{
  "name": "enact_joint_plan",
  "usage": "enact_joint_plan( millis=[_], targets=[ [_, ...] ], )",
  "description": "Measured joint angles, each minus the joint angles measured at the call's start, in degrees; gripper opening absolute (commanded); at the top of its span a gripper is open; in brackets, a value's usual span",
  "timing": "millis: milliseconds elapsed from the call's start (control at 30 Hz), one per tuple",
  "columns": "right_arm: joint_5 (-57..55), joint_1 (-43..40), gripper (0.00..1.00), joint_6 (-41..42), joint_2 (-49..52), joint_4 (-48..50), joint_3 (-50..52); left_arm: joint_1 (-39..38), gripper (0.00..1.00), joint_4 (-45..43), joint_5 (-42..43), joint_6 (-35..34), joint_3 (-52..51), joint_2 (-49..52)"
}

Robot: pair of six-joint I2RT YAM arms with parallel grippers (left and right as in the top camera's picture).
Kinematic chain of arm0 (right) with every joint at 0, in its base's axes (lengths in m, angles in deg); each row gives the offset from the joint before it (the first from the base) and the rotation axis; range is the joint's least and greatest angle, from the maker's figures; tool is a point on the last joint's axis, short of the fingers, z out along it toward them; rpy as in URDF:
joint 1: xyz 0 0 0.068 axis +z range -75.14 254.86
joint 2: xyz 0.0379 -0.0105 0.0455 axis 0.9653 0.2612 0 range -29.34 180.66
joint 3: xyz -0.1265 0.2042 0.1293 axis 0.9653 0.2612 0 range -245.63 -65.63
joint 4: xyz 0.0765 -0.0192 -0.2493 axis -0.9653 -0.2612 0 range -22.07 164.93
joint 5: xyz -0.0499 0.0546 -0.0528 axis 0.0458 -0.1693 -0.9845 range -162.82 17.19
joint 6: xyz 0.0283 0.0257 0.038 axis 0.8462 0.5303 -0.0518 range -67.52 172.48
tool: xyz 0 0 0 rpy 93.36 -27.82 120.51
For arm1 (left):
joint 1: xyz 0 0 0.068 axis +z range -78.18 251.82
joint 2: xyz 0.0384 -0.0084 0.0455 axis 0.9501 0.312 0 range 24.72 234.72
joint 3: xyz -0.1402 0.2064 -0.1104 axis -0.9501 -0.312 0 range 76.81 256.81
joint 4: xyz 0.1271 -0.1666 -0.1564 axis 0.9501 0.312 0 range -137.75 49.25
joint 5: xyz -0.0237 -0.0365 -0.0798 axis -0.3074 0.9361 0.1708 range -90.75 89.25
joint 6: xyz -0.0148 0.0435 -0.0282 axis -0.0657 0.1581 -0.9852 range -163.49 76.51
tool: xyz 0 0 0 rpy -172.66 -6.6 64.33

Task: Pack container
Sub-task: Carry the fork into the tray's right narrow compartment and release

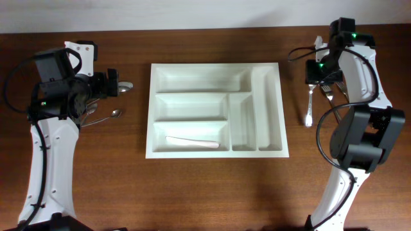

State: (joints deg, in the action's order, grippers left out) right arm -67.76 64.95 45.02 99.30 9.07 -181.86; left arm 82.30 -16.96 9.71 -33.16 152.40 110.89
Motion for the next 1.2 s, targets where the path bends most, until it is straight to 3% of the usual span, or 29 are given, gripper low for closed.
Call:
enact_joint_plan(
  millis=[500, 867, 1200],
  targets=[
    [0.1, 10.4, 0.19, 3.0, -17.4, -4.5, -0.2, 0.0, 0.99, 0.0, 0.0, 0.0, 0.0, 0.0],
    [-0.5, 21.8, 0.19, 7.0, -17.8, -7.1, -0.2, 0.0, 0.99, 0.0, 0.0, 0.0, 0.0, 0.0],
    [-1.3, 22.3, 0.19, 7.8, -17.8, -7.1, -0.2, 0.0, 0.99, 0.0, 0.0, 0.0, 0.0, 0.0]
  ],
)
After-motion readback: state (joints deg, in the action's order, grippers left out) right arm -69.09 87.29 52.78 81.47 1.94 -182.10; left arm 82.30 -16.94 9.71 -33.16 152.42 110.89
